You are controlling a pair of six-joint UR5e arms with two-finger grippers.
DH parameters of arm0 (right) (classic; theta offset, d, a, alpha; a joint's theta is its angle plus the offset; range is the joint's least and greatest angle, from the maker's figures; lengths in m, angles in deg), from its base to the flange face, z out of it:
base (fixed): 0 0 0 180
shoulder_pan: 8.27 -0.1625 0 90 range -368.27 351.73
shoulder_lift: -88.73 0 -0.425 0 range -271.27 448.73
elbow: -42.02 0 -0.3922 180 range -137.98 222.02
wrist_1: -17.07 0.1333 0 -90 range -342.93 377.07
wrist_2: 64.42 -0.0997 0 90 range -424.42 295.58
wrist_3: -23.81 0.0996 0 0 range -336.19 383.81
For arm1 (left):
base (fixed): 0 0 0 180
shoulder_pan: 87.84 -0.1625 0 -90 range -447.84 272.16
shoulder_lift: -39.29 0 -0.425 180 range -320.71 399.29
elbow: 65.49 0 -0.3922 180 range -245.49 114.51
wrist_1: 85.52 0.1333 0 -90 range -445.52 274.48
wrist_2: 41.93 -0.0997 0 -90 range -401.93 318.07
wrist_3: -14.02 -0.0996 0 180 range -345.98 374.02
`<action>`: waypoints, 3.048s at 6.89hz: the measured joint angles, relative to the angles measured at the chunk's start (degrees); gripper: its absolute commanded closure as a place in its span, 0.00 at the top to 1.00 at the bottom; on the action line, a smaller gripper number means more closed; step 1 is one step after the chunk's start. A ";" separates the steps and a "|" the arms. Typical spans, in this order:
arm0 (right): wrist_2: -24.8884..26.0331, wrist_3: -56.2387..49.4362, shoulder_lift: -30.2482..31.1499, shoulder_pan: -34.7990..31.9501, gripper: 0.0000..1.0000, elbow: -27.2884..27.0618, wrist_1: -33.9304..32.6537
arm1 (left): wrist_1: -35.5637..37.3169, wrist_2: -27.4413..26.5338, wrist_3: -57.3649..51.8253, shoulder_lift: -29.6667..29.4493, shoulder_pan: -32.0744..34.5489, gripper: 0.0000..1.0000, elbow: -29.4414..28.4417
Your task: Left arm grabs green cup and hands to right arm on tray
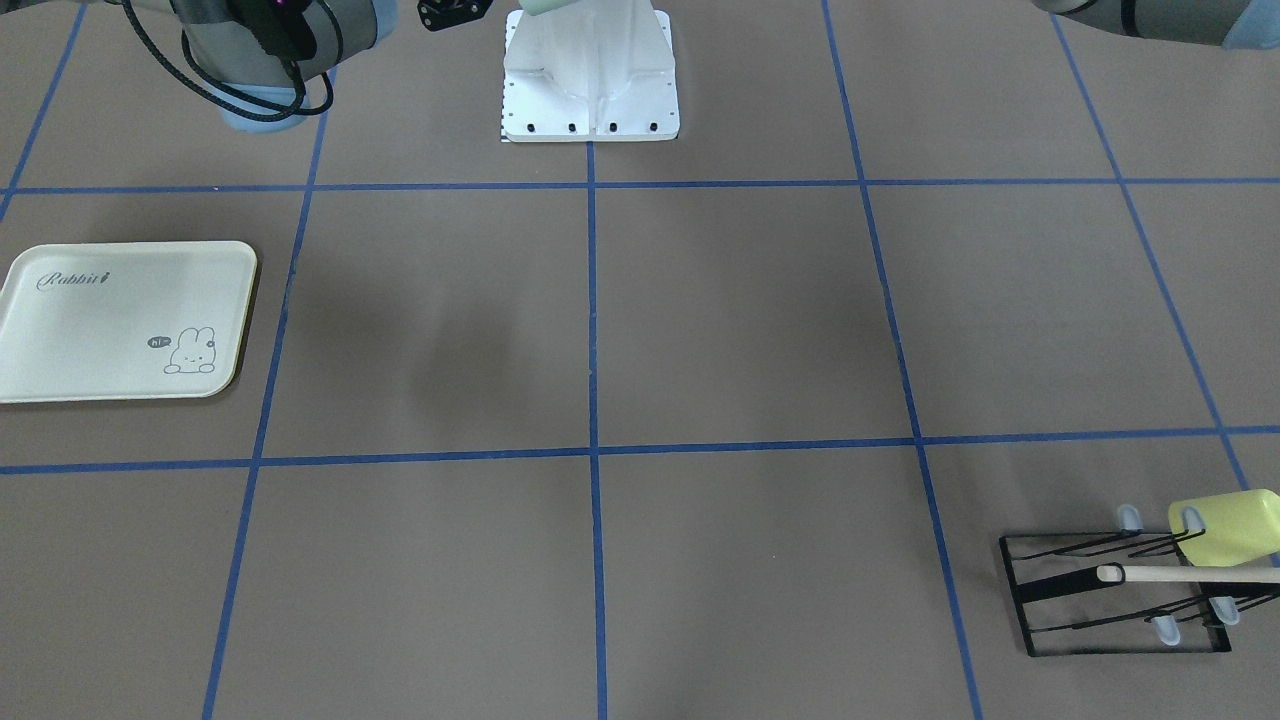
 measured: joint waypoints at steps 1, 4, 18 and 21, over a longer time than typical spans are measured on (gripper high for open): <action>0.00 -0.45 -0.04 0.08 0.36 0.00 -0.39 | 0.00 0.00 -0.04 0.00 0.00 0.01 -0.10; -0.03 -1.16 -0.21 0.16 0.36 -0.07 -1.02 | 0.00 0.00 -0.07 -0.03 0.00 0.01 -0.23; -1.33 -1.60 0.75 -0.17 0.00 -1.80 -3.66 | -0.17 0.17 -4.47 0.58 0.09 1.00 -0.24; -9.45 -1.89 1.31 -7.80 0.00 -1.65 -18.20 | -0.17 -0.09 -5.16 0.83 0.17 1.00 -1.45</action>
